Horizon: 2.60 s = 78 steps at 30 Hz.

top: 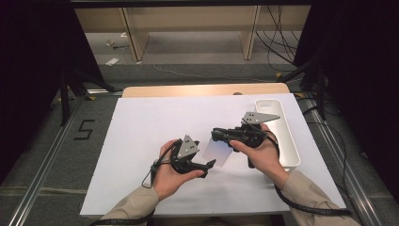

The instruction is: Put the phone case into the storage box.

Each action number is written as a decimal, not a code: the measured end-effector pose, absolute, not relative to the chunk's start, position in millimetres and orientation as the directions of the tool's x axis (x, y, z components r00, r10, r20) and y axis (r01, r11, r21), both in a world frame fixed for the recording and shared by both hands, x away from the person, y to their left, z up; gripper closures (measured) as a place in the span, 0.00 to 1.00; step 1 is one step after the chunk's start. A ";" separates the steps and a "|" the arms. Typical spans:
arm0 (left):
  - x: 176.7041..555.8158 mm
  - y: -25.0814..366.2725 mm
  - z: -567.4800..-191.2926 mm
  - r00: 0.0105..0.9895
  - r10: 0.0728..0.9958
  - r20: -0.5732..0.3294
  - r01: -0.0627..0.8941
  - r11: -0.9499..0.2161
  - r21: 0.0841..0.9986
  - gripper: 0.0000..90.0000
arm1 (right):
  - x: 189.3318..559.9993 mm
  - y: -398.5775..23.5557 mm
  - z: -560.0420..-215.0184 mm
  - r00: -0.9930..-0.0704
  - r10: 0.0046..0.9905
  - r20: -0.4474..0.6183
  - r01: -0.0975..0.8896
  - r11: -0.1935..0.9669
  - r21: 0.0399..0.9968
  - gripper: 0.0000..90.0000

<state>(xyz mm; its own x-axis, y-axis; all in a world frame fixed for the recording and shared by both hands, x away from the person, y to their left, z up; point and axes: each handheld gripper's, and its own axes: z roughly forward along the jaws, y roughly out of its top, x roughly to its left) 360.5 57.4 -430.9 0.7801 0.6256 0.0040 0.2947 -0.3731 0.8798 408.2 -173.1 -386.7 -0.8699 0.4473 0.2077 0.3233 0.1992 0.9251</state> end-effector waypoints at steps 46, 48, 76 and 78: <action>365.2 54.3 -448.8 0.857 0.515 0.007 0.248 -0.425 0.871 0.28 | 408.3 -171.2 -382.2 -0.957 0.266 0.113 0.215 0.398 0.892 0.89; 365.2 53.5 -449.9 0.863 0.505 0.003 0.247 -0.426 0.870 0.30 | 408.1 -170.7 -382.4 -0.959 0.261 0.114 0.215 0.399 0.891 0.89; 366.7 49.2 -455.1 0.911 0.412 -0.013 0.211 -0.440 0.873 0.60 | 406.0 -166.0 -384.1 -0.963 0.232 0.137 0.223 0.399 0.889 0.89; 367.2 50.2 -454.9 0.911 0.413 -0.015 0.213 -0.437 0.874 0.63 | 405.9 -166.1 -383.9 -0.963 0.230 0.140 0.224 0.399 0.889 0.89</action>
